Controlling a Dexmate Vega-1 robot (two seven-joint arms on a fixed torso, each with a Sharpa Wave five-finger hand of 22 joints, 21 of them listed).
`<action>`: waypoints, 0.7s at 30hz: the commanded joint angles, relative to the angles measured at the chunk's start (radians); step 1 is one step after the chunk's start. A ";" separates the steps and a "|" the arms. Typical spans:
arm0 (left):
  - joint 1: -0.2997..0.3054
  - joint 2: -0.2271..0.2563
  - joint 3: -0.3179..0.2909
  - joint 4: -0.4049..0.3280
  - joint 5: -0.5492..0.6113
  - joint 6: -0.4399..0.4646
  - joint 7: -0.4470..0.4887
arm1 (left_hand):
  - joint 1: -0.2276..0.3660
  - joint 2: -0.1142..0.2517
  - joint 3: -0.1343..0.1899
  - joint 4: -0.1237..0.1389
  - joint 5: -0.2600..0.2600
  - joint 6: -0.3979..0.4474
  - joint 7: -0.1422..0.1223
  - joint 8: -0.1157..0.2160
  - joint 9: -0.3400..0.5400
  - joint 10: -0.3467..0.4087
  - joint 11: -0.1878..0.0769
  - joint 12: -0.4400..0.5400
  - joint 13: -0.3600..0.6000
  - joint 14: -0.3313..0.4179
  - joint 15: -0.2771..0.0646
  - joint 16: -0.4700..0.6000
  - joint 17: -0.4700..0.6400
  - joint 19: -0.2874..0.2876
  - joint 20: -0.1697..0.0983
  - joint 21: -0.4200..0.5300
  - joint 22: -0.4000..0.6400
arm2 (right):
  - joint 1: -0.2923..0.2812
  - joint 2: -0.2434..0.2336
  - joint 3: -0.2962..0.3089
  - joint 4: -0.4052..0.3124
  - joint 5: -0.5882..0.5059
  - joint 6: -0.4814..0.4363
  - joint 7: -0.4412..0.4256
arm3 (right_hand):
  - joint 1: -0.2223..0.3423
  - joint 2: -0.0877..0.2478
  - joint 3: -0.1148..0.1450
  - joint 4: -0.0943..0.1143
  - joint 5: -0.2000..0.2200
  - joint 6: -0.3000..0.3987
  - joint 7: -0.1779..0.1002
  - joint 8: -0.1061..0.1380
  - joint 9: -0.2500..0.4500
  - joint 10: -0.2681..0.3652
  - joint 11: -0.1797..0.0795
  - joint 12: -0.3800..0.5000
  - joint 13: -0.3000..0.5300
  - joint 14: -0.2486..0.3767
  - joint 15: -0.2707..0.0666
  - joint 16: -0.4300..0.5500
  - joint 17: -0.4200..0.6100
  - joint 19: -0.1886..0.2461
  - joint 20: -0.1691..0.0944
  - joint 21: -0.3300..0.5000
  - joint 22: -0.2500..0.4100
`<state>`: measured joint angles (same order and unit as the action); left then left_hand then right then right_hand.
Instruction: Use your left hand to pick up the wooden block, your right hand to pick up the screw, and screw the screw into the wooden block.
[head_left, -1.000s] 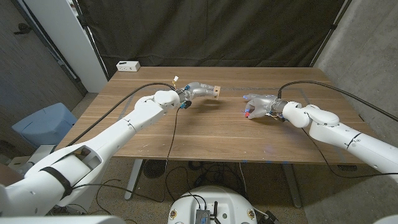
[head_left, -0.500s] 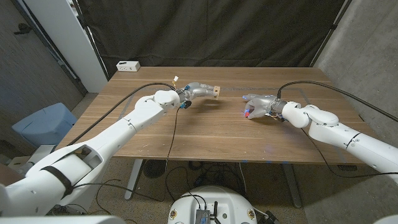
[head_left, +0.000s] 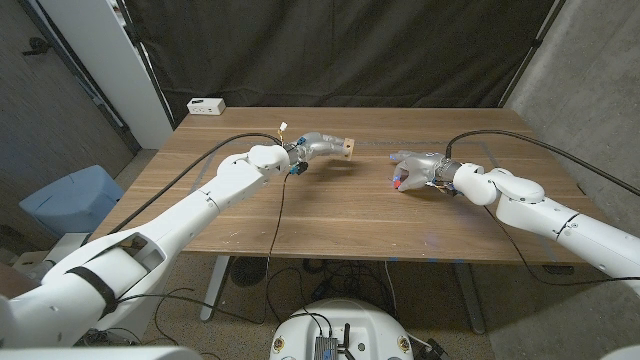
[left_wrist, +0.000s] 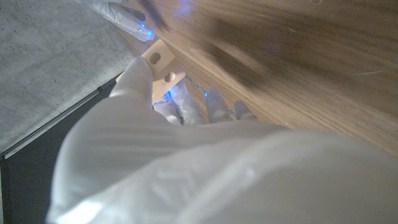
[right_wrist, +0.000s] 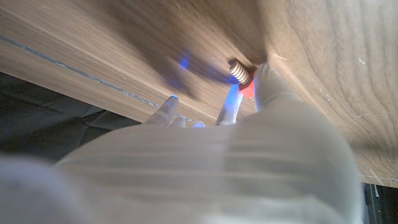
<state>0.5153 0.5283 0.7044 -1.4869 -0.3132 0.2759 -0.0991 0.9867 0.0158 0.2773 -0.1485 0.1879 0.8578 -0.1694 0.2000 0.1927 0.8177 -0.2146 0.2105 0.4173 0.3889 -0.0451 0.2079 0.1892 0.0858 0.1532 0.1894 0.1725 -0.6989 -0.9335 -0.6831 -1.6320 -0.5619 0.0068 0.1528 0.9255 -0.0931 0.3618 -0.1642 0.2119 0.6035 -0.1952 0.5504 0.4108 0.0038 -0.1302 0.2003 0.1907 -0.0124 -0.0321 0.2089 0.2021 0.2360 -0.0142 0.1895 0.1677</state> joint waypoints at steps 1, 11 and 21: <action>0.010 0.005 -0.003 -0.012 -0.003 0.008 0.008 | -0.002 0.010 0.002 0.003 0.007 0.008 -0.003 0.005 0.002 -0.003 -0.004 0.001 0.003 0.007 -0.039 0.006 0.001 -0.002 -0.003 0.004 0.003 | -0.001 -0.003 0.002 -0.007 0.004 -0.005 0.009 | 0.008 -0.002 0.008 0.001 0.003 0.003 0.002 0.009 0.005 0.003 0.001 0.002 0.003 0.002 -0.035 0.002 0.006 0.007 0.000 0.005 0.003; 0.014 0.006 -0.005 -0.015 -0.006 0.011 0.012 | -0.001 0.010 0.002 0.002 0.007 0.008 -0.002 0.005 0.002 -0.003 -0.003 0.001 0.003 0.005 -0.040 0.005 0.001 -0.002 -0.003 0.004 0.003 | -0.004 -0.004 0.002 -0.013 0.002 -0.012 0.012 | 0.007 -0.003 0.010 0.002 0.002 -0.005 -0.001 0.015 0.014 0.001 0.001 0.000 0.003 0.002 -0.031 0.002 0.006 0.008 0.002 0.005 0.003; 0.019 0.009 -0.006 -0.026 -0.005 0.018 0.019 | 0.000 0.011 0.002 0.001 0.007 0.007 -0.003 0.005 0.002 -0.004 -0.003 0.000 0.003 0.004 -0.037 0.005 0.001 -0.001 -0.003 0.004 0.003 | -0.004 0.002 0.000 -0.016 -0.003 -0.018 0.005 | 0.009 -0.003 0.015 0.003 0.001 0.032 0.010 0.046 0.027 0.020 0.007 0.004 0.003 0.005 -0.034 0.002 0.007 0.009 0.003 0.004 0.003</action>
<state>0.5284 0.5345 0.7010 -1.5028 -0.3175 0.2857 -0.0889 0.9863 0.0162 0.2766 -0.1493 0.1878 0.8557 -0.1679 0.1995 0.1933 0.8177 -0.2146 0.2105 0.4174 0.3889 -0.0451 0.2079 0.1892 0.0858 0.1532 0.1894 0.1725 -0.7012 -0.9365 -0.6826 -1.6427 -0.5596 -0.0042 0.1618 0.9255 -0.0931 0.3659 -0.1600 0.2119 0.6155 -0.1876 0.5844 0.4311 0.0109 -0.1231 0.2003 0.1908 -0.0124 -0.0321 0.2089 0.2074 0.2359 -0.0142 0.1895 0.1677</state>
